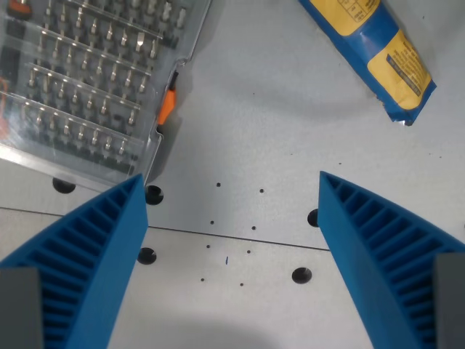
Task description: Move above the blue bag
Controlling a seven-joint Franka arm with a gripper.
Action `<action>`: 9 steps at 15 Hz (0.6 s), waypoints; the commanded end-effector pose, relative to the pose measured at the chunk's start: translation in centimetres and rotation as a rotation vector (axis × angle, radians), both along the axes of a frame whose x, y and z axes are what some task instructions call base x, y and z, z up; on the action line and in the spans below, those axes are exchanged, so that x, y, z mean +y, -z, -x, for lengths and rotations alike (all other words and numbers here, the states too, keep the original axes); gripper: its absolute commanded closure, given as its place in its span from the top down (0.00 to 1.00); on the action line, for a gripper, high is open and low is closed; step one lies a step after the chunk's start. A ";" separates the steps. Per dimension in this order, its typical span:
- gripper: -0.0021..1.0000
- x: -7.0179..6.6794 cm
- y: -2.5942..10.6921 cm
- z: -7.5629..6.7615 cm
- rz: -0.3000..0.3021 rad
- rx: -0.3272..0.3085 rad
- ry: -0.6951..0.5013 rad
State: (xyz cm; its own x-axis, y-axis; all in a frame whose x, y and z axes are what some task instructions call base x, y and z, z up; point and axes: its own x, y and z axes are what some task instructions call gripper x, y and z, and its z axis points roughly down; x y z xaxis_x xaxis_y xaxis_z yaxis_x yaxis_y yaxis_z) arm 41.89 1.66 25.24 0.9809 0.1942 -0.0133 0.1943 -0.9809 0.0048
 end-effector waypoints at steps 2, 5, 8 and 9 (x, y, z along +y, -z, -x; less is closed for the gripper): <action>1.00 0.0 -0.2 0.0 0.000 -0.005 0.000; 1.00 0.0 -0.2 -0.1 0.000 -0.005 -0.005; 1.00 -0.1 -0.1 -0.1 0.001 -0.004 -0.028; 1.00 -0.1 -0.1 -0.2 0.002 -0.004 -0.039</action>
State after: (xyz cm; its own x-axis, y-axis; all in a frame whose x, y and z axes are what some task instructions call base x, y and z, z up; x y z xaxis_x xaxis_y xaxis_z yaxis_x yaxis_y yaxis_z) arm 41.89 1.66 25.23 0.9801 0.1983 -0.0135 0.1984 -0.9801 0.0054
